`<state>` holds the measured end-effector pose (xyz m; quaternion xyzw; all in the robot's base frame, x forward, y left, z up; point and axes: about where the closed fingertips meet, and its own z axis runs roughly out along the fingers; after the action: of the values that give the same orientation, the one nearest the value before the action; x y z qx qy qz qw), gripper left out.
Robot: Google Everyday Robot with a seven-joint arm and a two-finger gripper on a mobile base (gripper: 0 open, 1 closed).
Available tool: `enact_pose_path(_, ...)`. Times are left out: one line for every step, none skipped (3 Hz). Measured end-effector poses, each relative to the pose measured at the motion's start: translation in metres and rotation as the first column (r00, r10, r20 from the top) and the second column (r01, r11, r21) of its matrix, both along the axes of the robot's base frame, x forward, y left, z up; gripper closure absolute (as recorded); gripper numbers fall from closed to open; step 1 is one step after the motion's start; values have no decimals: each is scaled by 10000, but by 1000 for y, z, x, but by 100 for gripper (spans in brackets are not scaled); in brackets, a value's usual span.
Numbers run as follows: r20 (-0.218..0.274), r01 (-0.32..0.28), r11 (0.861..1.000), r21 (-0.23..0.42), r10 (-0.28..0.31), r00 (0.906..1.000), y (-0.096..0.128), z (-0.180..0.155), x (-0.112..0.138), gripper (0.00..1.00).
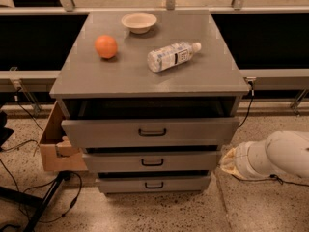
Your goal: Close top drawer
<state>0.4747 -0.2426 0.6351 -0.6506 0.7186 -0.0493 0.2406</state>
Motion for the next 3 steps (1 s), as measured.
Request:
enact_pose_path(250, -144, 9999, 1, 144, 9996, -1, 8, -8, 100)
enact_pose_path(546, -400, 9988, 283, 384, 9978, 2, 8, 8, 100)
enact_pose_path(797, -604, 9961, 648, 552, 9953, 7, 3, 35, 100)
